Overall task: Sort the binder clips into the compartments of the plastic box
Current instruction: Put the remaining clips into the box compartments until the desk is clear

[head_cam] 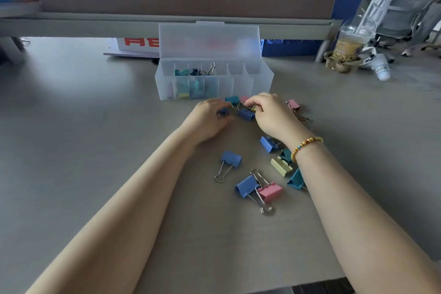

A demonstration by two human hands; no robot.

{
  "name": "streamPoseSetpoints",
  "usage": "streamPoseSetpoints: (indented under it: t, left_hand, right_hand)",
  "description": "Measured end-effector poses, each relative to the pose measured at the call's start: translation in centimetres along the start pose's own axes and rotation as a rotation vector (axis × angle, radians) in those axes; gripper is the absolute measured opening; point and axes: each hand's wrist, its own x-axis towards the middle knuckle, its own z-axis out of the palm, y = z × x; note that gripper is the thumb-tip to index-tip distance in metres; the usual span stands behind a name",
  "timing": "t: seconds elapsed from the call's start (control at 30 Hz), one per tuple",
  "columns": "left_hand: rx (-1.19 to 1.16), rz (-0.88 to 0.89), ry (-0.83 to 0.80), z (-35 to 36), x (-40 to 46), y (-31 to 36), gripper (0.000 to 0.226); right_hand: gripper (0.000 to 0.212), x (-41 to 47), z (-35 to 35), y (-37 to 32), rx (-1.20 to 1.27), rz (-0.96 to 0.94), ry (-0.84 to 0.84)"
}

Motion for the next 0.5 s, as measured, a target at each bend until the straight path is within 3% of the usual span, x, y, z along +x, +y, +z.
streamPoseSetpoints:
  t: [0.17, 0.3, 0.5]
  left_hand:
    - [0.042, 0.028, 0.011, 0.4, -0.3, -0.6, 0.044]
    - [-0.030, -0.048, -0.008, -0.4, -0.1, -1.2, 0.055]
    - [-0.068, -0.008, -0.068, -0.9, 0.3, -1.6, 0.050]
  right_hand:
    - [0.037, -0.4, 0.1, 1.4, -0.117, -0.022, -0.074]
    - [0.038, -0.3, -0.3, 2.1, -0.110, -0.014, -0.060]
    - [0.042, -0.4, 0.5, 0.7, -0.278, -0.112, -0.185]
